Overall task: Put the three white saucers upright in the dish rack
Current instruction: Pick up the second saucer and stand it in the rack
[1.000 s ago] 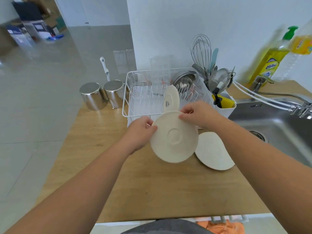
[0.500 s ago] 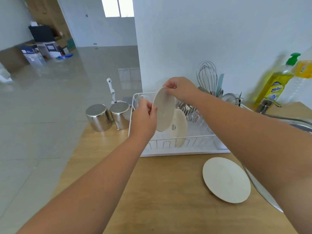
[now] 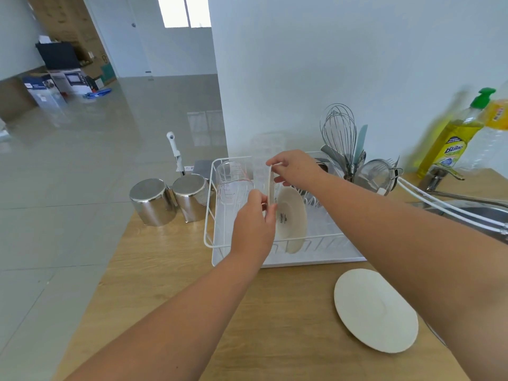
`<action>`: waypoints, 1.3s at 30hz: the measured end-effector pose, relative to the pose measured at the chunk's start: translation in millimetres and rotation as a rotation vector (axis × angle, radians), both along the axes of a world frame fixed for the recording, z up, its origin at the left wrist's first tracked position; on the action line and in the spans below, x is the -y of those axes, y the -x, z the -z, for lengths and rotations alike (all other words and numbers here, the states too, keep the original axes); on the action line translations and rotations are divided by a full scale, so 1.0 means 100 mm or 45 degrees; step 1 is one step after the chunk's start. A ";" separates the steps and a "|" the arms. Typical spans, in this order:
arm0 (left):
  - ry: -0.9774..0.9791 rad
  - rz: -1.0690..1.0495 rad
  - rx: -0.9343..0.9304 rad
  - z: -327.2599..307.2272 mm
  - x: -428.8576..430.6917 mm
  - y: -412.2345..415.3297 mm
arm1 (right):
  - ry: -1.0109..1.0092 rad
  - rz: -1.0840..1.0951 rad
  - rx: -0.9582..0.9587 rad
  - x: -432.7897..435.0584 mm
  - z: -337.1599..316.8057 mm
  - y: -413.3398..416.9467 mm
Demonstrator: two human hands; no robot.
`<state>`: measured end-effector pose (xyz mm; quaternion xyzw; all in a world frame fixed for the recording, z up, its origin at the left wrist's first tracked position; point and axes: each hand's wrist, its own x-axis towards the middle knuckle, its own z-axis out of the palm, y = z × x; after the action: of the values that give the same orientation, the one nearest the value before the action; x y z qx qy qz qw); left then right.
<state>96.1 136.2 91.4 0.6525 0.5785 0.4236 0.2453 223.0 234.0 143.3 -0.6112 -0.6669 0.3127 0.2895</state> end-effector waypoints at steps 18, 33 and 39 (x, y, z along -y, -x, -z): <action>0.327 -0.017 0.019 0.16 -0.06 -0.17 | 0.220 -0.012 0.325 0.07 0.10 -0.09; 0.489 0.025 -0.213 0.12 -0.09 -0.22 | 0.144 -0.038 0.324 0.21 0.14 -0.15; 0.637 0.147 -0.382 0.07 -0.17 -0.08 | 0.085 -0.043 0.315 0.28 0.17 -0.19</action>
<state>104.0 153.7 84.7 0.6590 0.6566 0.1518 0.3341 241.6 206.3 125.9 -0.6432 -0.6969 0.2616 0.1793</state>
